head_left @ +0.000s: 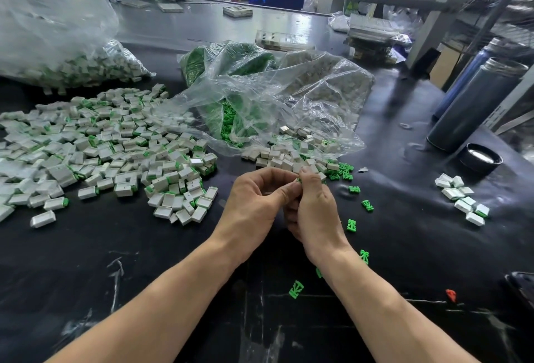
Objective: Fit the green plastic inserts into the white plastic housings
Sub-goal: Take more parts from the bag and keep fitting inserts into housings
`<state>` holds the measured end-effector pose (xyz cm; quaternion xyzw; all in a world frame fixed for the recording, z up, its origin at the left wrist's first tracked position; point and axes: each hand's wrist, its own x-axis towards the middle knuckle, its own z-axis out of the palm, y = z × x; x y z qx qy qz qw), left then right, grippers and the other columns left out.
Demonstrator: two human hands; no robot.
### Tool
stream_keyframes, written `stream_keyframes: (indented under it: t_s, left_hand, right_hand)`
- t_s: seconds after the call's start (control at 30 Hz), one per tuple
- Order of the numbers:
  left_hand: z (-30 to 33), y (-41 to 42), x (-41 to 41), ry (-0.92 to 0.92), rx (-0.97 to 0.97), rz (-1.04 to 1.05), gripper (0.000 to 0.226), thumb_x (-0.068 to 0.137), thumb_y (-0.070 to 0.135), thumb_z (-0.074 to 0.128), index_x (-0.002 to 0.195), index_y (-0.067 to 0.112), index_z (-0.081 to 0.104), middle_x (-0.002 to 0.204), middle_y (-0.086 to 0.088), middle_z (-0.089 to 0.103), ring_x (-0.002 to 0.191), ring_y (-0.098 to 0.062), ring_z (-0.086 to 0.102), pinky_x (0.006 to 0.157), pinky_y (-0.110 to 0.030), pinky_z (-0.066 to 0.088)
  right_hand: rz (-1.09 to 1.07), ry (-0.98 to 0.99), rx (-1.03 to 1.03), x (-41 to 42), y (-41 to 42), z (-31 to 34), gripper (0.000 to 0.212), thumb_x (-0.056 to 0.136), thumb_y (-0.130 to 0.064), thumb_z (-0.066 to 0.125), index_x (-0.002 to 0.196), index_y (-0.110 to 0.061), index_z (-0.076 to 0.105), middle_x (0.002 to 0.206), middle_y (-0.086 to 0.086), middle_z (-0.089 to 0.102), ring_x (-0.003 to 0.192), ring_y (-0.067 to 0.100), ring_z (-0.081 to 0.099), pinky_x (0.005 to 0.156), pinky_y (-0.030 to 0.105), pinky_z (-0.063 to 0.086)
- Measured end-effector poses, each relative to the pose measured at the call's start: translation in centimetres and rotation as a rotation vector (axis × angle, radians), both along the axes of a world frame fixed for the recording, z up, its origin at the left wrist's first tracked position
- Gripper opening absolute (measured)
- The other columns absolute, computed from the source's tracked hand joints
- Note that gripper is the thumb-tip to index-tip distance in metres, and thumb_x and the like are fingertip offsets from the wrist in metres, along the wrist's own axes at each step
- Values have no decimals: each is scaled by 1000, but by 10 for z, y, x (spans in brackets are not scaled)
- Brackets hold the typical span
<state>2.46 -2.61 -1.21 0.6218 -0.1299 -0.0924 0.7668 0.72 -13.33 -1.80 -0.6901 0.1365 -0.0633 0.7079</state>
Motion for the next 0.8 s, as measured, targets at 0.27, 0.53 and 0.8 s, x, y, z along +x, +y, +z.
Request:
stream_keyframes:
  t_s: [0.27, 0.53, 0.8]
  left_hand:
    - [2, -2, -4, 7, 9, 56, 7, 91, 8, 74, 94, 2, 75, 77, -8, 76, 65, -11, 70, 56, -20, 53]
    - [4, -4, -5, 3, 4, 46, 2, 91, 9, 75, 90, 7, 76, 77, -5, 77, 66, -10, 72, 57, -18, 54]
    - [8, 3, -4, -46, 53, 94, 4, 91, 6, 73, 94, 8, 75, 80, -4, 78, 68, -12, 72, 59, -20, 57]
  right_hand:
    - [-68, -24, -91, 6, 1, -11, 64, 77, -75, 31, 67, -26, 71, 62, 8, 65, 57, 24, 52, 65, 45, 40]
    - [-53, -36, -46, 0, 1, -6, 67, 80, -74, 35, 77, -17, 70, 71, 20, 69, 58, 25, 52, 59, 38, 41]
    - [53, -82, 58, -7, -5, 3, 73, 106, -65, 28, 61, -25, 69, 47, -2, 43, 38, 13, 36, 37, 22, 28]
